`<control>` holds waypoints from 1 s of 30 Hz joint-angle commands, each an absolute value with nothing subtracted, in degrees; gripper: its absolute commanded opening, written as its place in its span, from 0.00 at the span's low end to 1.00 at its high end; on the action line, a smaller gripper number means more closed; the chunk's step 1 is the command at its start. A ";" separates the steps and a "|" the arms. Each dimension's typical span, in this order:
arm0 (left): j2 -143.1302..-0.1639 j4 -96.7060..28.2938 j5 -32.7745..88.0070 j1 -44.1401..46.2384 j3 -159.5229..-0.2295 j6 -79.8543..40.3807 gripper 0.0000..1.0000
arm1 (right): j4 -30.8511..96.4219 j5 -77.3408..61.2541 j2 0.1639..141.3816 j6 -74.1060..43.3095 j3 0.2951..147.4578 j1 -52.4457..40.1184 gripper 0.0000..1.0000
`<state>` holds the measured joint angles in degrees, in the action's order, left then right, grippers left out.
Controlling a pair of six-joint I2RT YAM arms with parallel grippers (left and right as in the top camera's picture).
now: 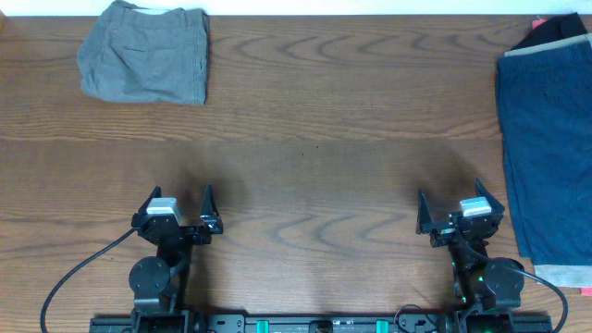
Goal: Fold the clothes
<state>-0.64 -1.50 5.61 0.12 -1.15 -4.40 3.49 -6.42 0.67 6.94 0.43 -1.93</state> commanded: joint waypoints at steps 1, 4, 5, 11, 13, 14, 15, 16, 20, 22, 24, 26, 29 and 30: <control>-0.23 -3.57 6.59 0.36 -0.23 -3.66 0.98 | 3.68 -6.26 0.54 7.53 0.32 -1.45 0.99; -0.23 -3.57 6.57 0.36 -0.23 -3.66 0.98 | 3.68 -6.26 0.54 7.53 0.32 -1.45 0.99; -0.23 -3.57 6.59 0.34 -0.23 -3.66 0.98 | 3.68 -6.26 0.54 7.53 0.32 -1.45 0.99; -0.23 -3.57 6.59 0.34 -0.23 -3.66 0.98 | 0.40 -14.92 0.54 1.43 0.32 -1.48 0.99; -0.23 -3.57 6.59 0.34 -0.23 -3.66 0.98 | -2.50 -26.63 0.54 -7.64 0.32 -1.48 0.99; -0.23 -3.57 6.57 0.36 -0.23 -3.66 0.98 | -4.25 -33.28 0.54 -13.32 0.32 -1.48 0.99; -0.23 -3.57 6.59 0.36 -0.23 -3.66 0.98 | -6.35 -39.94 0.54 -19.57 0.32 -1.48 0.99; -0.23 -3.57 6.59 0.36 -0.23 -3.66 0.98 | -7.92 -44.05 0.54 -23.86 0.32 -1.48 0.99; -0.23 -3.57 6.59 0.36 -0.23 -3.66 0.98 | -12.21 -46.54 0.54 -30.76 0.32 -1.45 0.99; -0.23 -3.57 6.59 0.36 -0.23 -3.66 0.98 | -16.32 -44.42 0.54 -32.64 0.32 -1.45 0.99; -0.23 -3.57 6.59 0.36 -0.23 -3.66 0.98 | -21.02 -41.91 0.54 -35.03 0.32 -1.45 0.99; -0.23 -3.57 6.59 0.34 -0.23 -3.66 0.98 | -27.18 -39.72 0.54 -35.27 0.36 -1.45 0.99; -0.23 -3.57 6.59 0.36 -0.23 -3.66 0.98 | -30.98 -33.45 0.73 -34.48 2.26 -1.45 0.99; -0.23 -3.57 6.59 0.36 -0.23 -3.66 0.98 | -30.81 -31.68 1.06 -32.95 3.53 -1.45 0.99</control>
